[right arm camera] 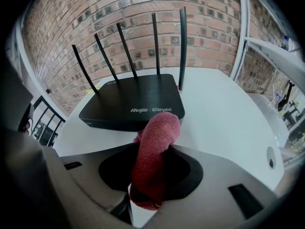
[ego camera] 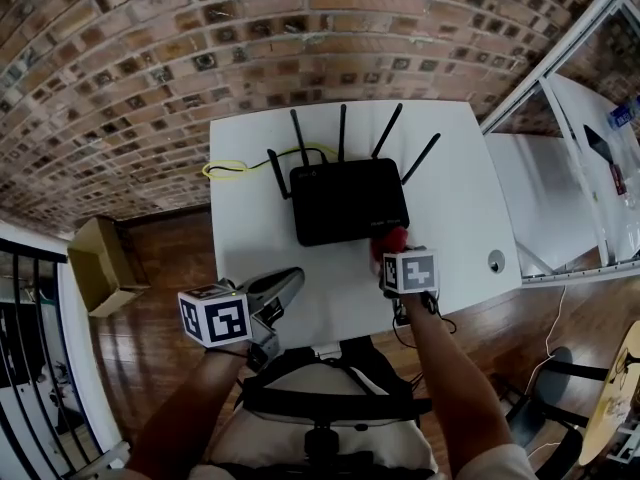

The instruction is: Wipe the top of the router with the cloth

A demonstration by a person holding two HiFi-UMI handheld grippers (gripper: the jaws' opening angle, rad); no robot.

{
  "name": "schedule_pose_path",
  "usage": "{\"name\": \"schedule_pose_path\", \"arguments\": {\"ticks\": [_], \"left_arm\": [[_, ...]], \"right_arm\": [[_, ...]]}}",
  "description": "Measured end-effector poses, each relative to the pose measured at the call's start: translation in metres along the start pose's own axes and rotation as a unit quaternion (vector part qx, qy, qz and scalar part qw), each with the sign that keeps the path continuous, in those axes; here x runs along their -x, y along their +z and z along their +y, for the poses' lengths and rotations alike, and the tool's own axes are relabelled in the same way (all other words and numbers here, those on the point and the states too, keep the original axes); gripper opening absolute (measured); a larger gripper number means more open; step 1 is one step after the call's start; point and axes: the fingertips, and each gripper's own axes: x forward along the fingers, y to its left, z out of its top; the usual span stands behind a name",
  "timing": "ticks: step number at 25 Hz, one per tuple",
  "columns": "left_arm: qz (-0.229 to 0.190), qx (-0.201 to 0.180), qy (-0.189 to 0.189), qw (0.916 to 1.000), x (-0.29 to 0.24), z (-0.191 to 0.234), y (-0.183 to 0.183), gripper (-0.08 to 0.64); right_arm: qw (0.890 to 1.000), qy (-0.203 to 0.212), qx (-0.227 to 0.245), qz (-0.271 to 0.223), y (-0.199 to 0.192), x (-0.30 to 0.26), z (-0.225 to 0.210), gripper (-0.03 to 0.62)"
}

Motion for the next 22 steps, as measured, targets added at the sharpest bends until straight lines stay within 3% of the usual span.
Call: {"name": "schedule_pose_path", "arguments": {"ticks": [22], "left_arm": [[-0.013,0.006,0.0,0.9999,0.032,0.014,0.002,0.025]], "right_arm": [[0.999,0.035,0.036,0.009,-0.002,-0.009,0.079,0.129]]}}
